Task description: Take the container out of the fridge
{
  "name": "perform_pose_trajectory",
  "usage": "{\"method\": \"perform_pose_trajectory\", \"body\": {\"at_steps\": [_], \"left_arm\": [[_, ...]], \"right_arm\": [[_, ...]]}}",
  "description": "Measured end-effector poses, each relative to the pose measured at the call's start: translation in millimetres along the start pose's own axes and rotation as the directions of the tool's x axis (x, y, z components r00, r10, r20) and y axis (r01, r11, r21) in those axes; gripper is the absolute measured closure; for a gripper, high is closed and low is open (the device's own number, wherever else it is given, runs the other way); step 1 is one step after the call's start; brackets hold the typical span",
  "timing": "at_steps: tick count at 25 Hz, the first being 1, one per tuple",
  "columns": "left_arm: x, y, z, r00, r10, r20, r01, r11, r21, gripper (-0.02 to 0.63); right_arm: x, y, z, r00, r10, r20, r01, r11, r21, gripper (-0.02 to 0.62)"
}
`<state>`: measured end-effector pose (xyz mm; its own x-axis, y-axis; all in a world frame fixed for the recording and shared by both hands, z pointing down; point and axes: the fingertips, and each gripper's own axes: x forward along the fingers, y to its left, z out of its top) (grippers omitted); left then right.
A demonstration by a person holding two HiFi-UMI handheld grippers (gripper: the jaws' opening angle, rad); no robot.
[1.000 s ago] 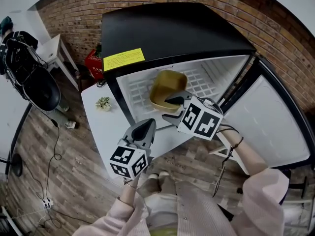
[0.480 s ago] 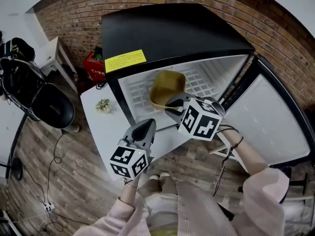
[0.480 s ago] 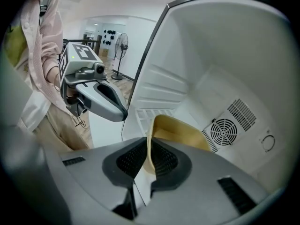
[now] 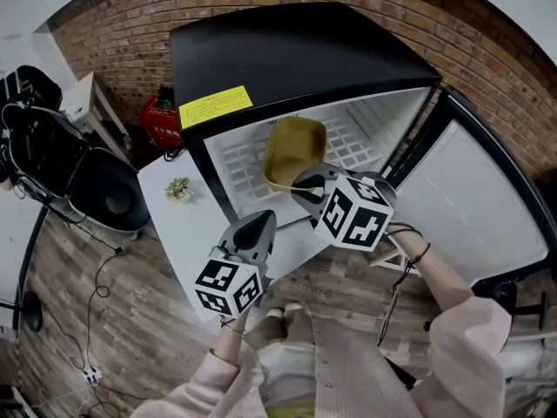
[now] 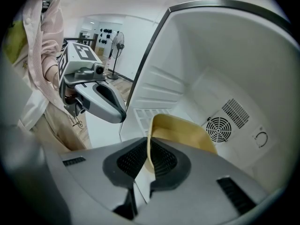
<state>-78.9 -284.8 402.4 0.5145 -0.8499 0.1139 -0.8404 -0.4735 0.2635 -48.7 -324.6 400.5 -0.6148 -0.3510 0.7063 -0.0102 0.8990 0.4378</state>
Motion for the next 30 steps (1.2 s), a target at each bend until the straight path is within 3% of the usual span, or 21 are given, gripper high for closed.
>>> {"method": "perform_pose_trajectory", "body": {"at_steps": [15, 30], "left_arm": [[-12.9, -3.2, -3.5, 0.999, -0.049, -0.016, 0.049, 0.998, 0.024, 0.615], [-14.7, -10.2, -13.9, 0.997, -0.075, -0.036, 0.076, 0.997, 0.028, 0.615]], "right_arm": [[-19.5, 14.8, -8.7, 0.994, -0.105, -0.003, 0.105, 0.992, 0.065, 0.572], [-56.0, 38.4, -41.1, 0.972, -0.233, -0.015, 0.232, 0.96, 0.159, 0.574]]}}
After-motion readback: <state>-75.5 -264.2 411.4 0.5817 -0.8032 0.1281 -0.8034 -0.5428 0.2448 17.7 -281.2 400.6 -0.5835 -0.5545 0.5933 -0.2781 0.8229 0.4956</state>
